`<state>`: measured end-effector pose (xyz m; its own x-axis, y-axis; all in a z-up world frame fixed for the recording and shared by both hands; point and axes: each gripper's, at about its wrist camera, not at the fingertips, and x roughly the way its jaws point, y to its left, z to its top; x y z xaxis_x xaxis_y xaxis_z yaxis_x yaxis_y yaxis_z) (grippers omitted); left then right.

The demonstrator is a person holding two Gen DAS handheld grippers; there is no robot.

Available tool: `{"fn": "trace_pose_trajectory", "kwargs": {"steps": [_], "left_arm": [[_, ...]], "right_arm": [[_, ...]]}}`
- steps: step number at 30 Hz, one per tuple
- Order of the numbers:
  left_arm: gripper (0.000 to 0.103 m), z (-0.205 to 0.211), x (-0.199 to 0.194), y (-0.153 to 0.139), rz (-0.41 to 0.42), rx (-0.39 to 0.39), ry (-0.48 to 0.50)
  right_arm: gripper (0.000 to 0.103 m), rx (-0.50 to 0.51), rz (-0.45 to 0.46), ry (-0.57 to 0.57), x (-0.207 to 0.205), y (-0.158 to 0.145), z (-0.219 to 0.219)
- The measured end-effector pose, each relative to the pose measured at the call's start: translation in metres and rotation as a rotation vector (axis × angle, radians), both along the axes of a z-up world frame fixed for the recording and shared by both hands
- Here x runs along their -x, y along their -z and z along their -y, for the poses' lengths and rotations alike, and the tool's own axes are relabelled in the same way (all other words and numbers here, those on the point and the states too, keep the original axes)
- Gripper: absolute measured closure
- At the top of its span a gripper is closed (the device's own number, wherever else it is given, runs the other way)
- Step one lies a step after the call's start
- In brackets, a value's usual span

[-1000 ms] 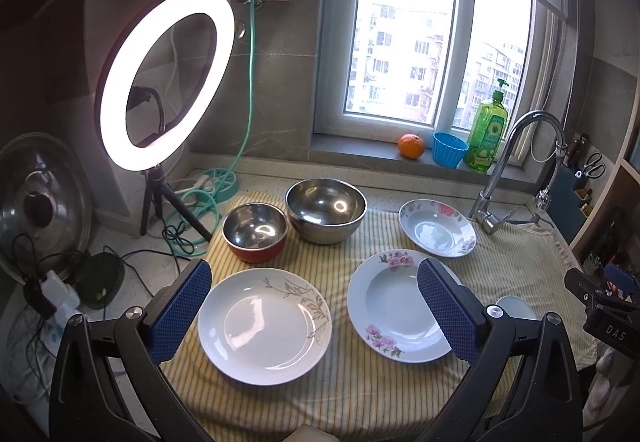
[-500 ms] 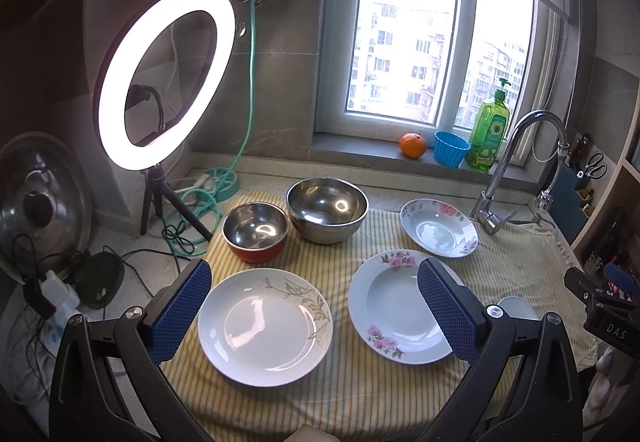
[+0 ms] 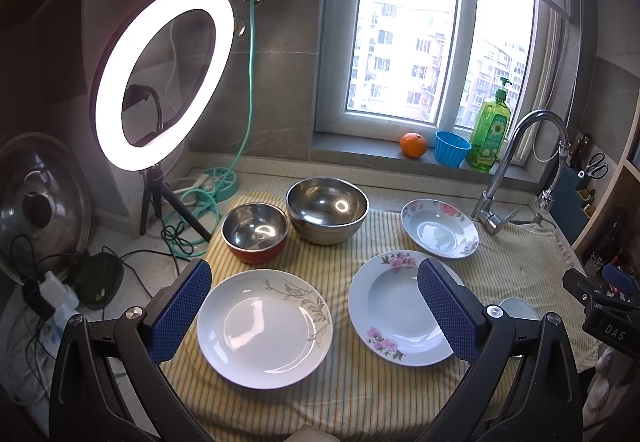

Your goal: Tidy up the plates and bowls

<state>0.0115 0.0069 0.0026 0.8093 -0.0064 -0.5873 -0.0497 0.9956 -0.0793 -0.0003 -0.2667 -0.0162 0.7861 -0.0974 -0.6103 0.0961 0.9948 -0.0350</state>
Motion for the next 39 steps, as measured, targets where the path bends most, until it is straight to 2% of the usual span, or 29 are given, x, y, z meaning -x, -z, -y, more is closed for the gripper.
{"fn": "trace_pose_trajectory", "kwargs": {"steps": [30,39], "left_arm": [[0.001,0.003,-0.005,0.004,-0.007,-0.001,-0.002],[0.001,-0.003,-0.009,0.017,-0.053,0.019,-0.023]], "right_arm": [[0.001,0.001,-0.015,-0.010,-0.008,0.005,-0.003],[0.001,-0.028,-0.039,-0.038,-0.023,0.012,0.010]]}}
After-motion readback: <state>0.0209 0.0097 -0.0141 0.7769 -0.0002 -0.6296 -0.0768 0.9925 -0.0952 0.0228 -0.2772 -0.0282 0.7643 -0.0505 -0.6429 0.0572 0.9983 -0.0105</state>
